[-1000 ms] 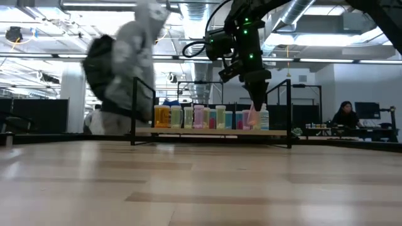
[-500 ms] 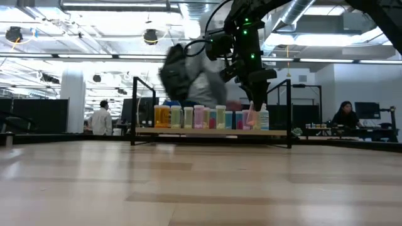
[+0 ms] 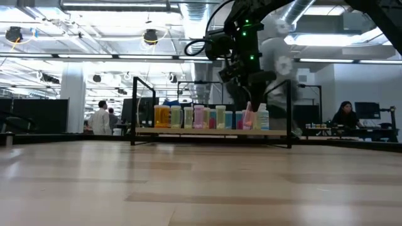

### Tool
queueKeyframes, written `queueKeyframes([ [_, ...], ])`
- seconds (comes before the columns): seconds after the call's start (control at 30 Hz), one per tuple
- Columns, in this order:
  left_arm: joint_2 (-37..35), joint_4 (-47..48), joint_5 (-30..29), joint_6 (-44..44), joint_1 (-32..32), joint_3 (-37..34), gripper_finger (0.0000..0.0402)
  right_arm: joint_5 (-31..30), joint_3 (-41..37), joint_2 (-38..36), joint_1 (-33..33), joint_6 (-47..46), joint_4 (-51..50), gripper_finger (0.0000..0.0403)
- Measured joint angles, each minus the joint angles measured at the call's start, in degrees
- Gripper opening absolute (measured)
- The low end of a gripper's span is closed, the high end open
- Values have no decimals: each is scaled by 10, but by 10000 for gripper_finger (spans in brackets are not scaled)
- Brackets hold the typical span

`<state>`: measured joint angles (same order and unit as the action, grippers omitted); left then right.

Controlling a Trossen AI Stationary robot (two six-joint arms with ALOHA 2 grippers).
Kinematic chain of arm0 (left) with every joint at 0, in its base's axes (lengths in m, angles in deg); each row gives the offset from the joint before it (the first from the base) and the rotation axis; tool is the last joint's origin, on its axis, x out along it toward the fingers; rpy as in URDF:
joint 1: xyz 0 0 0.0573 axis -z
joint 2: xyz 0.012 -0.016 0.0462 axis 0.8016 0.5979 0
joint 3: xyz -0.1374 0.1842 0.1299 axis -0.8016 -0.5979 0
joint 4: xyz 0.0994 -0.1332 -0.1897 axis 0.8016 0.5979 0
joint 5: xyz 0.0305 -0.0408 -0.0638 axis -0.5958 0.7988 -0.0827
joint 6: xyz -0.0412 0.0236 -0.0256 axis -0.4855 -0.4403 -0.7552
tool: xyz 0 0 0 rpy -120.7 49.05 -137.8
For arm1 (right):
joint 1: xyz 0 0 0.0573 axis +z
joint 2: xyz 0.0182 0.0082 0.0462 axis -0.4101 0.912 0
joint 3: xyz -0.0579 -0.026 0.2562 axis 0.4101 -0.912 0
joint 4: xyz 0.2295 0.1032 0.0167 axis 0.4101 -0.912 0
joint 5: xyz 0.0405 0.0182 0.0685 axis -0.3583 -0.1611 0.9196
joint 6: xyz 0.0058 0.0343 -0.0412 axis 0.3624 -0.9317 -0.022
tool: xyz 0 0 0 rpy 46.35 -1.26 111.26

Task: Pick and place medicine bottles onto shelf by color
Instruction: Put the orange pill bottle on the shelf

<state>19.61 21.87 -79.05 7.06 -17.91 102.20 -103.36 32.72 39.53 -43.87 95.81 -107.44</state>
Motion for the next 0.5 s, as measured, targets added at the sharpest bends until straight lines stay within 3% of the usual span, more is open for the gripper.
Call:
queueKeyframes([
  [0.5,0,0,3,9,0,0,226,0,0,0,-2,57,19,138],
])
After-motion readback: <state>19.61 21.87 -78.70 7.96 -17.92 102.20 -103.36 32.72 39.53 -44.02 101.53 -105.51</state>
